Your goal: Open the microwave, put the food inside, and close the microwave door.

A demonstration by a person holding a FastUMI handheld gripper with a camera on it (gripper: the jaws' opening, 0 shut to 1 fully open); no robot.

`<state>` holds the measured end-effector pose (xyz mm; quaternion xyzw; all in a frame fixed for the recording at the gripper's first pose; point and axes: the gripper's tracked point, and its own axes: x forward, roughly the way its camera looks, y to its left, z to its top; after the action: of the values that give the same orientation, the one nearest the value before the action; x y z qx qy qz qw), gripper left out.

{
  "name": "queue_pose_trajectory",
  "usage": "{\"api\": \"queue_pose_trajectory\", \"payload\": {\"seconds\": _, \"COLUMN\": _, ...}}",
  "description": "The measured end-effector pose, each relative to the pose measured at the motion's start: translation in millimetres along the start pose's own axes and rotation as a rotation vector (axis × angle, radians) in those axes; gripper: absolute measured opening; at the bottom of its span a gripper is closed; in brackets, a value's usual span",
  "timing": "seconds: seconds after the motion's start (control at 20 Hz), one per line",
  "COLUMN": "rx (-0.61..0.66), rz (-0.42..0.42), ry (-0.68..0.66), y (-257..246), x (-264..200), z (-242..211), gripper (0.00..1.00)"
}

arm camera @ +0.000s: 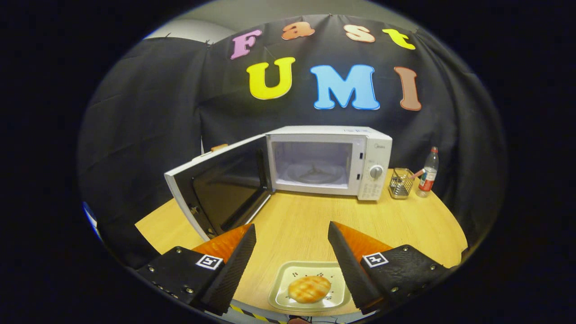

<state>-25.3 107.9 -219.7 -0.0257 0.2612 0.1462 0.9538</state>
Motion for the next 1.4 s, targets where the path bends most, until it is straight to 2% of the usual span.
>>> {"api": "queue_pose_trajectory", "payload": {"seconds": 0.45, "rx": 0.057, "rz": -0.05, "ry": 0.23, "y": -21.7, "x": 16.3, "z": -78.2, "gripper": 0.98}}
{"api": "queue_pose_trajectory", "payload": {"seconds": 0.75, "rx": 0.043, "rz": -0.057, "ry": 0.375, "y": -27.1, "x": 21.8, "z": -124.4, "gripper": 0.97}}
{"api": "queue_pose_trajectory", "payload": {"seconds": 1.3, "rx": 0.089, "rz": -0.08, "ry": 0.452, "y": -30.4, "x": 29.4, "z": -149.3, "gripper": 0.98}}
{"api": "queue_pose_trajectory", "payload": {"seconds": 1.35, "rx": 0.089, "rz": -0.081, "ry": 0.445, "y": -31.6, "x": 32.6, "z": -151.5, "gripper": 0.89}}
{"api": "queue_pose_trajectory", "payload": {"seconds": 1.4, "rx": 0.082, "rz": -0.08, "ry": 0.442, "y": -32.3, "x": 32.9, "z": -150.5, "gripper": 0.89}}
